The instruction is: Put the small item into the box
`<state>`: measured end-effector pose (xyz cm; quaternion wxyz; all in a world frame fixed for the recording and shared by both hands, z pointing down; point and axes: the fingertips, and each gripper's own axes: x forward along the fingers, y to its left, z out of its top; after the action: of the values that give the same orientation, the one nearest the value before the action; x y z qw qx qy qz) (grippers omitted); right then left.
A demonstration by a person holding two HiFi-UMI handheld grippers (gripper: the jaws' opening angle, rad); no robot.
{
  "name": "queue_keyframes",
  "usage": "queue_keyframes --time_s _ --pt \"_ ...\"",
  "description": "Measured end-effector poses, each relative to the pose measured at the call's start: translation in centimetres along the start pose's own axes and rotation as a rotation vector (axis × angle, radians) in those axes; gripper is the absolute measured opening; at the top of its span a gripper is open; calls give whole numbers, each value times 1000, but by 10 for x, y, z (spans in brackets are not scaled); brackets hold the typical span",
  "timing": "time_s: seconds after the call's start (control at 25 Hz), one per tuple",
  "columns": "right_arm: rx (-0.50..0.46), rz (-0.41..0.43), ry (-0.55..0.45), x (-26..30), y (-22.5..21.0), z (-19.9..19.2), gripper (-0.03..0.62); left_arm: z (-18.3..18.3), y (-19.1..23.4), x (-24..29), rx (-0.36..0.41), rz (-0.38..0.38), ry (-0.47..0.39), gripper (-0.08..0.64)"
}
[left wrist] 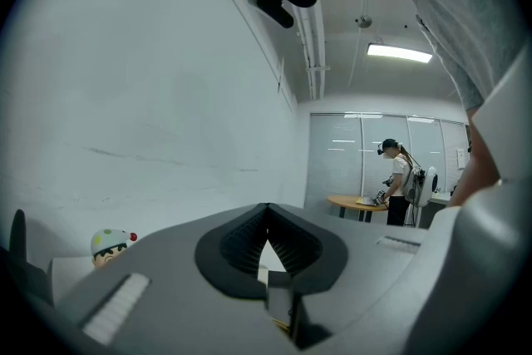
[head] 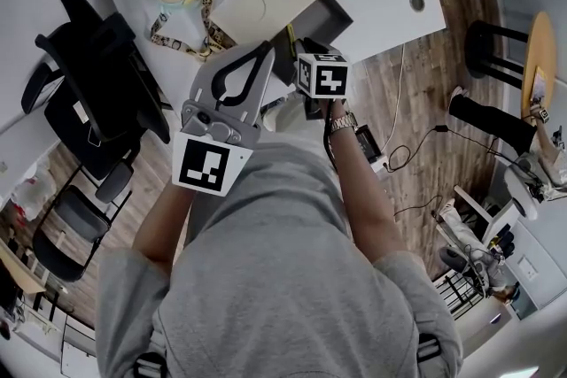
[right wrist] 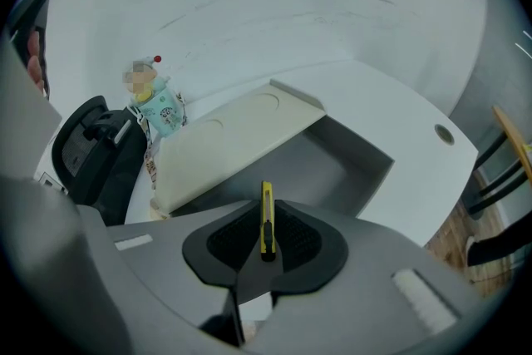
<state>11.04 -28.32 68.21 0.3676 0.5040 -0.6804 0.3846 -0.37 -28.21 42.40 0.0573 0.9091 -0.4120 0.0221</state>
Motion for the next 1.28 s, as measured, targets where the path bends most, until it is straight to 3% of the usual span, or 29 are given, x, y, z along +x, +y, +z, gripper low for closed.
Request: queue_keyframes --time_s 0.32,0.88,1.28 --pt "31 -6 -36 -12 -5 0 17 4 -9 0 19 -7 -8 3" --pt "76 42 -129 -49 -6 -2 15 9 -40 -6 41 -10 -7 3" --pt "76 62 -268 -100 -16 14 15 16 -67 -5 36 -6 -1 3"
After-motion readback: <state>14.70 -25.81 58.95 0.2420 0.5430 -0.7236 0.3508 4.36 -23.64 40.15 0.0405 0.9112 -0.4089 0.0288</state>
